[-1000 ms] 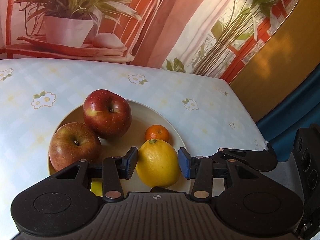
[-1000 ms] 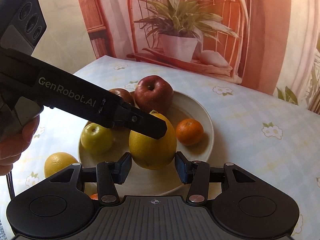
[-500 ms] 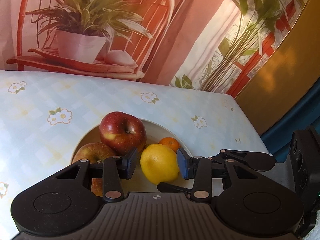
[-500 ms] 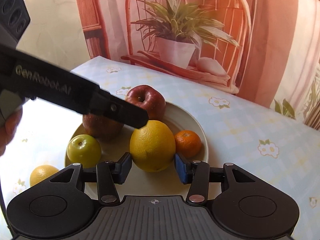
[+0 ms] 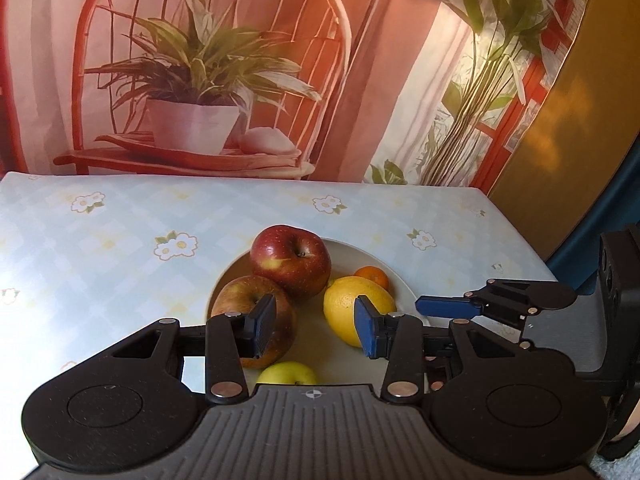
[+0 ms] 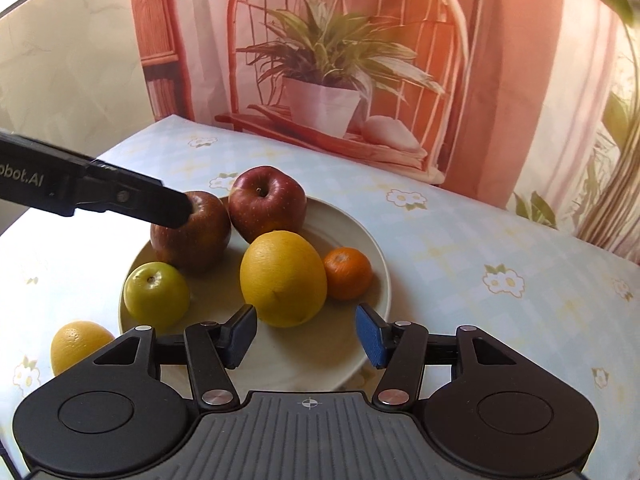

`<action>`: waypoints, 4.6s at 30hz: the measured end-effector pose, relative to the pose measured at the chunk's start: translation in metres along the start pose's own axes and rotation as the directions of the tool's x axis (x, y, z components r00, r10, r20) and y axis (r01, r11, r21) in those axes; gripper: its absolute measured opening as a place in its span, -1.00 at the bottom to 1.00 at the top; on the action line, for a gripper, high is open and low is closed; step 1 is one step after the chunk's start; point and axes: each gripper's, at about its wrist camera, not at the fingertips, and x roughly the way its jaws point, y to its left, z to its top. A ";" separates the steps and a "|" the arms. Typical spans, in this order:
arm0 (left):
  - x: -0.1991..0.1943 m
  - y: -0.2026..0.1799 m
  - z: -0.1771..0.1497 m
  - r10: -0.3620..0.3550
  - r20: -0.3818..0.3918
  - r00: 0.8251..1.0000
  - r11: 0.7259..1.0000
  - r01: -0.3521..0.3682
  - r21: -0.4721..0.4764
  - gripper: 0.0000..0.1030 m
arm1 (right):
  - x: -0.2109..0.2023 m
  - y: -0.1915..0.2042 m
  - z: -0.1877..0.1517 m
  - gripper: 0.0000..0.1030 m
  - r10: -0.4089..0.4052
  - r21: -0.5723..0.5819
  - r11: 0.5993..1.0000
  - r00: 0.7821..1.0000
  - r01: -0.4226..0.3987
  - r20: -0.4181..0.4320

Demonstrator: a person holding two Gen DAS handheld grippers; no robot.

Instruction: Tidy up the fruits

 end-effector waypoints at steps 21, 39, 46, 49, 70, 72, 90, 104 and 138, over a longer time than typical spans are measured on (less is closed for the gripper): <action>-0.091 0.019 -0.037 0.200 0.183 0.963 0.974 -0.215 0.066 -0.14 | -0.083 0.009 -0.043 -0.21 -0.154 0.161 0.980 0.964 0.120 0.217; -0.126 0.001 -0.068 0.219 0.278 0.935 0.965 -0.250 0.080 -0.14 | -0.124 0.038 -0.070 -0.22 -0.168 0.178 0.976 0.946 0.122 0.277; -0.132 -0.008 -0.086 0.225 0.303 0.926 0.967 -0.250 0.045 -0.14 | -0.132 0.048 -0.086 -0.22 -0.156 0.173 0.979 0.950 0.111 0.271; -0.133 -0.011 -0.092 0.216 0.304 0.928 0.971 -0.237 0.033 -0.14 | -0.134 0.052 -0.092 -0.22 -0.141 0.169 0.981 0.953 0.098 0.266; -0.127 -0.019 -0.125 0.178 0.256 0.950 0.981 -0.192 0.028 -0.14 | -0.125 0.062 -0.126 -0.19 -0.028 0.199 0.980 0.984 -0.007 0.174; -0.125 -0.018 -0.126 0.170 0.246 0.954 0.983 -0.182 0.027 -0.14 | -0.123 0.062 -0.127 -0.19 -0.023 0.202 0.979 0.986 -0.010 0.162; -0.104 -0.019 -0.135 0.130 0.153 0.980 0.990 -0.138 0.042 -0.14 | -0.102 0.054 -0.137 -0.14 0.033 0.280 0.958 0.993 -0.064 0.114; -0.084 -0.020 -0.141 0.095 0.096 0.991 0.995 -0.098 0.031 -0.14 | -0.105 0.051 -0.138 -0.25 0.020 0.271 0.961 0.989 -0.060 0.149; -0.073 -0.005 -0.140 0.064 0.018 0.998 0.998 -0.063 -0.031 -0.41 | -0.105 0.047 -0.134 -0.28 -0.002 0.256 0.966 0.984 -0.043 0.176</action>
